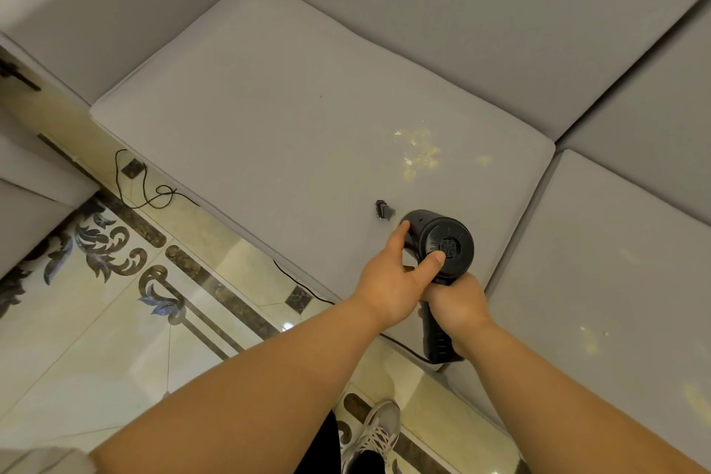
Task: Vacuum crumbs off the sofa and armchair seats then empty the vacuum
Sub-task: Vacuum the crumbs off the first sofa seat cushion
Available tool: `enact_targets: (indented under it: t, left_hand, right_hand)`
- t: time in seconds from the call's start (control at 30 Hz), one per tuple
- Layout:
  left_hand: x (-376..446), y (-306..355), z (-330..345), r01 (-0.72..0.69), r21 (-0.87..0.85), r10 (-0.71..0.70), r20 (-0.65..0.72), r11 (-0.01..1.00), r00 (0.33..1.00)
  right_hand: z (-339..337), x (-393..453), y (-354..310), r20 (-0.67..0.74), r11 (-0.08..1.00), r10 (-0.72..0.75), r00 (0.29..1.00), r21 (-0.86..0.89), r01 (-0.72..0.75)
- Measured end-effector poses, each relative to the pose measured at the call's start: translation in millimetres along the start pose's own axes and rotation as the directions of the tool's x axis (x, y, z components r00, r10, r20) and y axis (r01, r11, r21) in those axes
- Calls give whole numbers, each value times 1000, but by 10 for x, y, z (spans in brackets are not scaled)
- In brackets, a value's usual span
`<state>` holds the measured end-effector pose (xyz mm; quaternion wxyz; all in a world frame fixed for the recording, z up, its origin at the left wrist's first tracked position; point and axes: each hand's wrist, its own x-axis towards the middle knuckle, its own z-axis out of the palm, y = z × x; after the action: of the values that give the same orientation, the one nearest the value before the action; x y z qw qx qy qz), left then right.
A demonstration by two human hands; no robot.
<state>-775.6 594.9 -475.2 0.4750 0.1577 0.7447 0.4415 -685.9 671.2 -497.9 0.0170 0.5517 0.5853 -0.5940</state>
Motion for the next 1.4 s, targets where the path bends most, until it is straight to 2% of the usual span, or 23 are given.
enact_targets:
  t: [0.2, 0.4, 0.53, 0.8, 0.93, 1.13, 1.3, 1.4]
  left_hand:
    - [-90, -77, 72, -1, -12, 1, -15, 1000, 1000]
    - [-98, -166, 26, 41, 10, -41, -11, 999, 999]
    - [-112, -172, -8, 36, 2, -36, -17, 999, 999]
    - [-179, -263, -296, 18, 1, -17, -146, 1000, 989]
    - [-155, -299, -366, 43, -10, -44, -167, 999, 985]
    - [-128, -223, -149, 50, -9, -51, -96, 999, 994]
    - [-111, -108, 86, 25, -10, -25, -41, 1000, 999]
    - [-91, -32, 149, 1, -28, -3, -51, 1000, 999]
  right_hand:
    - [-12, -64, 85, 6, 1000, 0, 1000, 4, 0]
    - [-26, -70, 67, 92, 996, 31, 995, -81, -24]
    - [9, -85, 76, 104, 997, 20, 994, -72, -12]
    - [338, -35, -30, 177, 992, -46, 983, -111, 67]
    - [398, 18, -92, 216, 986, -8, 976, -162, 44]
    - [125, -3, -49, 152, 975, -10, 988, -218, 44]
    - [-138, -52, 17, 52, 979, -45, 998, -197, 54]
    - [-203, -17, -14, 46, 983, -72, 996, -164, 79]
